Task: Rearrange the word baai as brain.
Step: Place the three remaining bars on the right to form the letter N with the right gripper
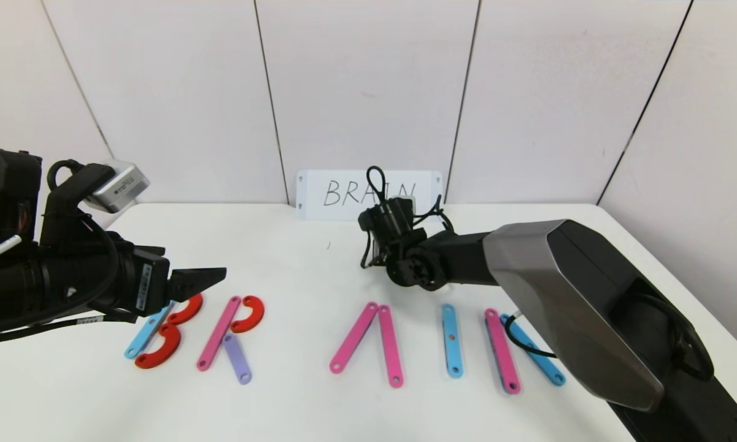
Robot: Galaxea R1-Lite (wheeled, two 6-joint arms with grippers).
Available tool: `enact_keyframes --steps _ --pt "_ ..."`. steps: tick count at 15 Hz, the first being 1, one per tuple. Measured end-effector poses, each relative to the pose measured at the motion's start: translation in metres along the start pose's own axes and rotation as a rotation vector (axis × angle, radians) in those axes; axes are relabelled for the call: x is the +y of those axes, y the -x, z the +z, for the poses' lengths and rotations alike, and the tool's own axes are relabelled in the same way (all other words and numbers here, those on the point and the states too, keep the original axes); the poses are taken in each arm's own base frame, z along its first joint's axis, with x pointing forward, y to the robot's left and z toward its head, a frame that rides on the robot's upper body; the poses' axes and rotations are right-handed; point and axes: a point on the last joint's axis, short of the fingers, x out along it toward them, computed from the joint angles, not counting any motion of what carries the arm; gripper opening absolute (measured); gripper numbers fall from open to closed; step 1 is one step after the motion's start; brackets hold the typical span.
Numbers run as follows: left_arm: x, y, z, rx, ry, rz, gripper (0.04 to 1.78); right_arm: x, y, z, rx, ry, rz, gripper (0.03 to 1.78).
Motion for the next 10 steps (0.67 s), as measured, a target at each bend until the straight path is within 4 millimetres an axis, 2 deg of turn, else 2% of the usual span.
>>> enact_keyframes --steps 3,5,7,10 --pt "0.0 0.0 0.0 -0.001 -0.001 0.0 1.73 -0.007 0.0 0.006 0.006 0.001 -0.016 0.31" --pt "0.0 0.0 0.0 -0.001 -0.001 0.0 1.73 -0.018 0.006 0.018 0.019 0.004 -0.038 0.31" --pt "0.0 0.0 0.0 -0.002 -0.001 0.0 1.73 -0.034 0.016 0.041 -0.004 -0.025 -0.066 0.31" --pt "0.0 0.001 0.001 -0.004 -0.001 -0.001 1.73 -0.066 0.043 0.078 -0.031 -0.063 -0.112 0.31"
